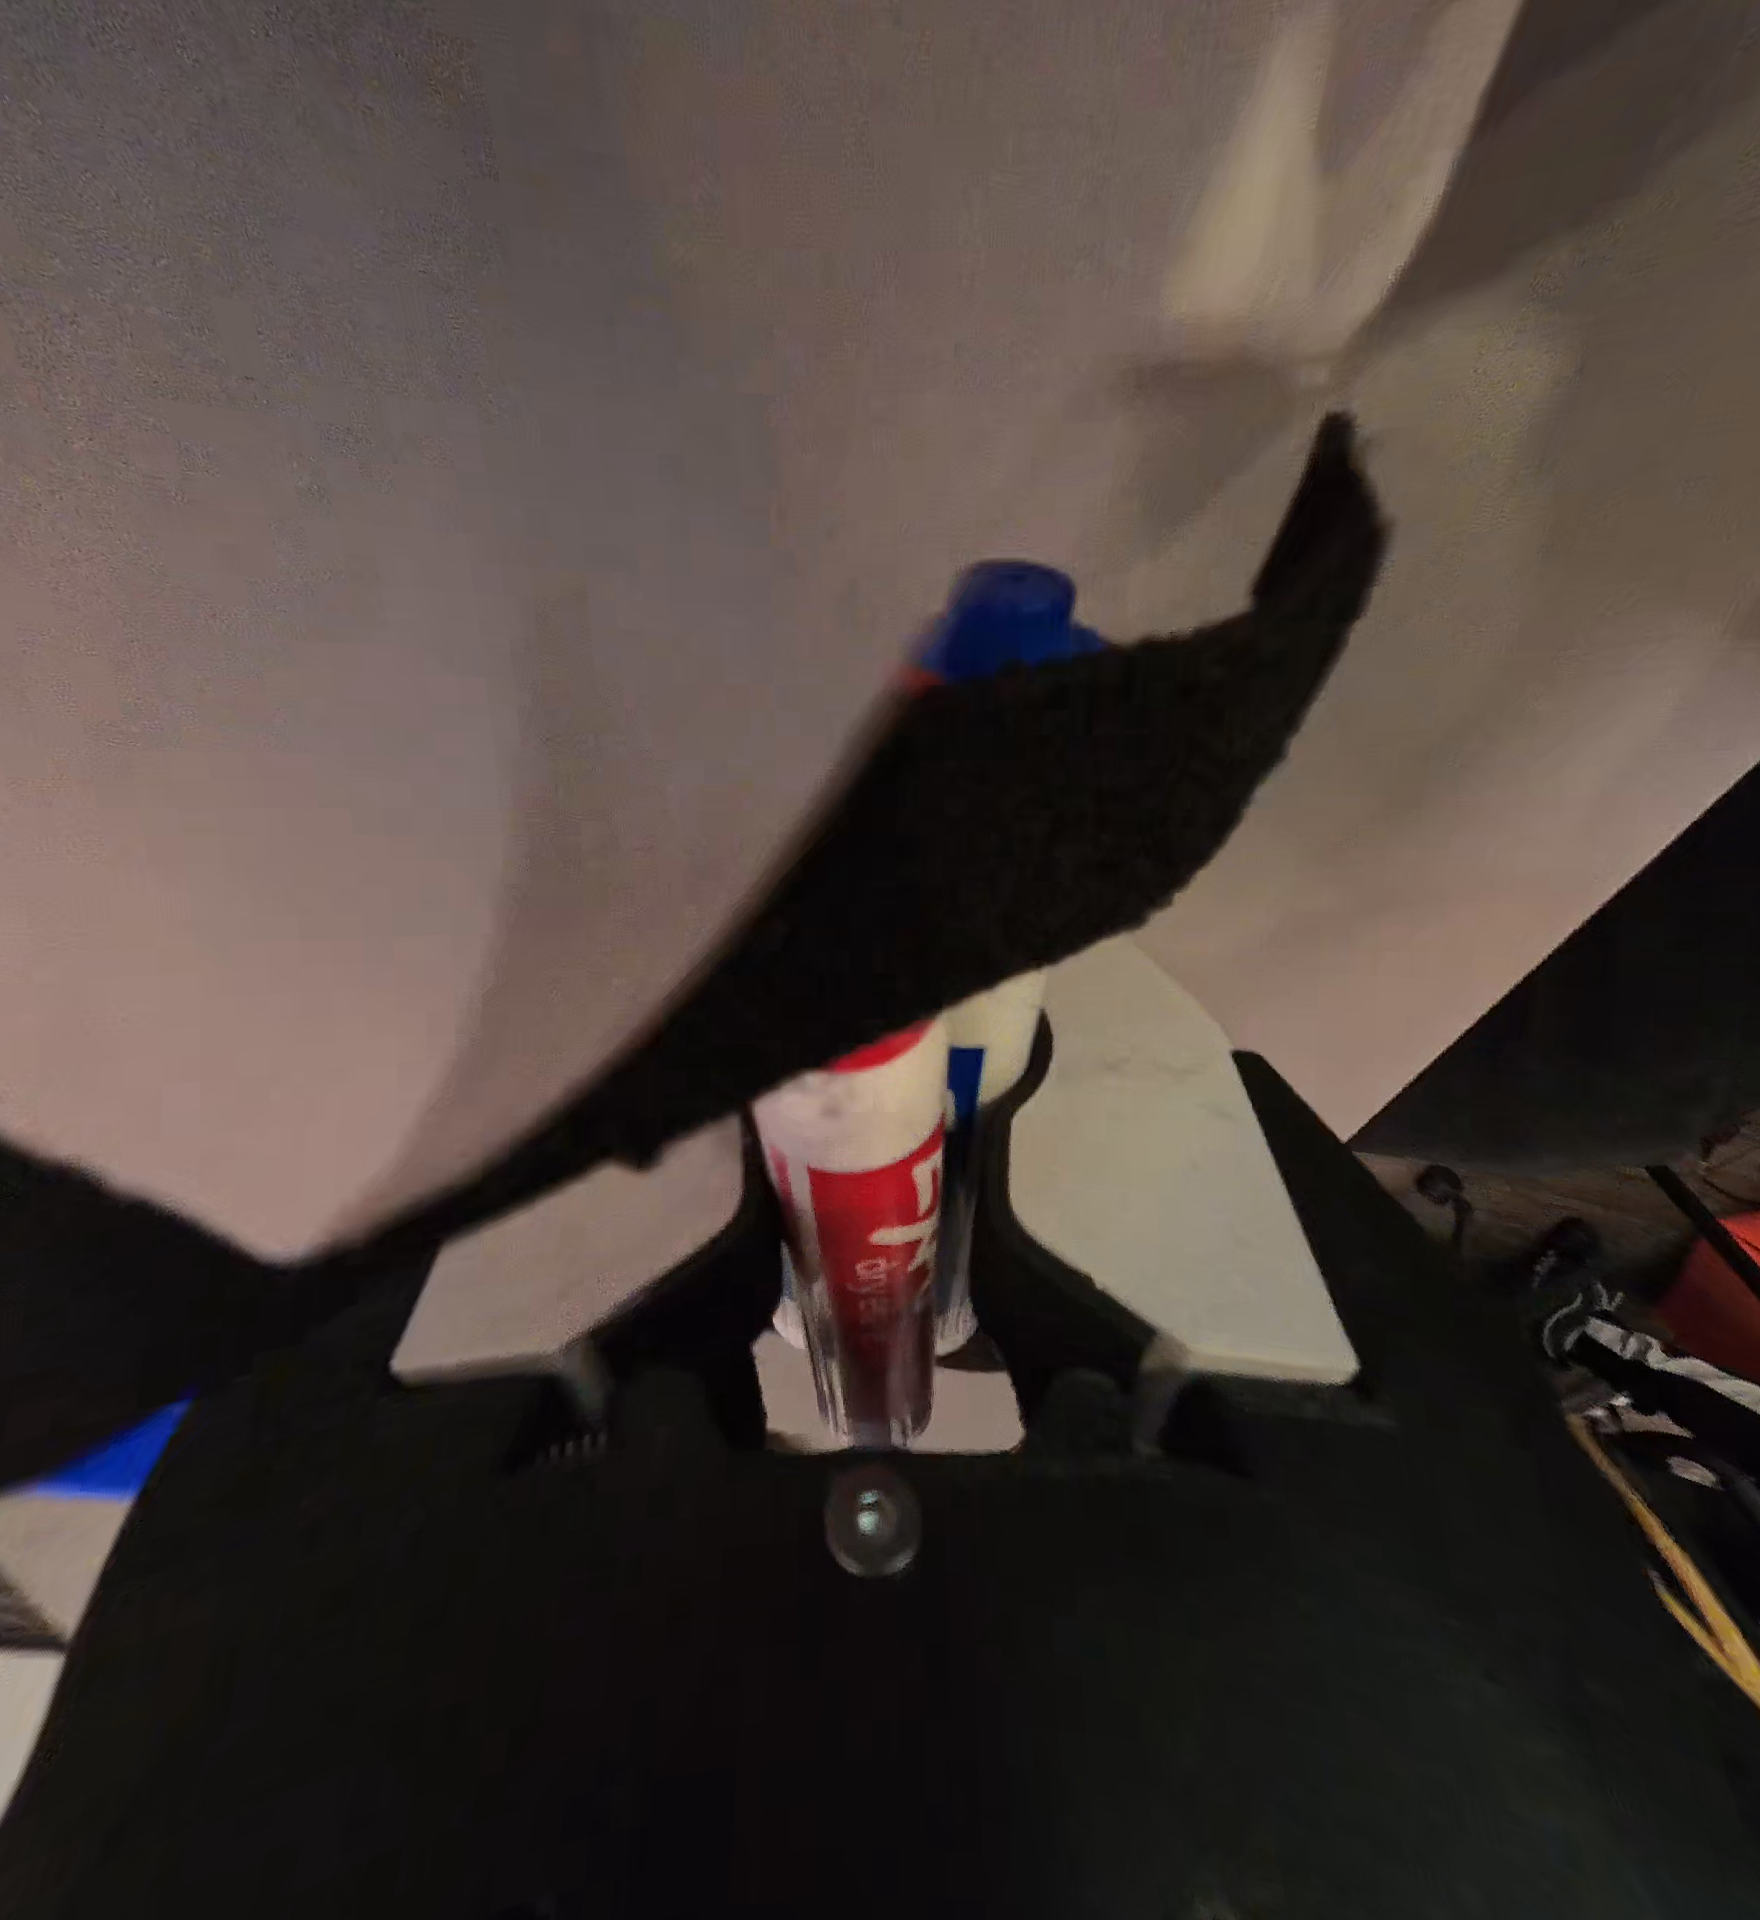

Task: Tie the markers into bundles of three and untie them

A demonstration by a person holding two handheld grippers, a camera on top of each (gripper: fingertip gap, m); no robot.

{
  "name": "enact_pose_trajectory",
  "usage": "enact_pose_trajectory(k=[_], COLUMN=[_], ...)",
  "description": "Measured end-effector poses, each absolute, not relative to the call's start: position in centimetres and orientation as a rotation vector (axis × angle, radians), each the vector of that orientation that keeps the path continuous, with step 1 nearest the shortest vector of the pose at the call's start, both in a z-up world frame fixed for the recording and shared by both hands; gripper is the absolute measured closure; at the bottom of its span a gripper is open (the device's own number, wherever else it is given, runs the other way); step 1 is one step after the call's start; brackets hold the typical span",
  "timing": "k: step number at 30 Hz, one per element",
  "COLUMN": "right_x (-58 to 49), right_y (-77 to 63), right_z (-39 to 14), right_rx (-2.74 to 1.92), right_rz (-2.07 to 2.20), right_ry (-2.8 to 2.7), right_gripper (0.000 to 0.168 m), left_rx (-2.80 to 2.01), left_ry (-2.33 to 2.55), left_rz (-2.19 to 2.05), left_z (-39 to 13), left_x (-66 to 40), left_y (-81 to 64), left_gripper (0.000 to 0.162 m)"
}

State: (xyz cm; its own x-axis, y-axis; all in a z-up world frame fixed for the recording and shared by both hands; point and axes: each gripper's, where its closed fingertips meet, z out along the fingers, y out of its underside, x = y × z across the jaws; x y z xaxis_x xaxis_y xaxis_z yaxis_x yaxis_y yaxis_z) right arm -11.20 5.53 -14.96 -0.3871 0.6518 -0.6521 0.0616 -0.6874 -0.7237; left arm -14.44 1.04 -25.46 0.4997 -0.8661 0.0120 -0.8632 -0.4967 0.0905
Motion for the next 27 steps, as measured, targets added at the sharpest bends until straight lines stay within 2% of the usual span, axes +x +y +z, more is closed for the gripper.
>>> enact_pose_trajectory(k=[1,12,27], right_x=[-11.1,-11.5,-11.3], right_y=[5.8,7.3,7.7], right_z=[-14.8,-15.9,-16.8], right_rx=[-1.447,-1.521,-1.536], right_rz=[2.135,2.207,2.143], right_ry=[-0.947,-0.827,-0.962], right_gripper=[0.168,0.167,0.165], left_rx=[2.639,2.417,2.404], left_ry=[-1.551,-1.709,-1.771], left_rz=[-0.092,-0.258,-0.268], left_z=[-25.3,-24.7,-23.7], left_x=[-14.6,-14.3,-13.4], left_y=[1.4,2.3,3.2], left_gripper=[0.121,0.12,0.119])
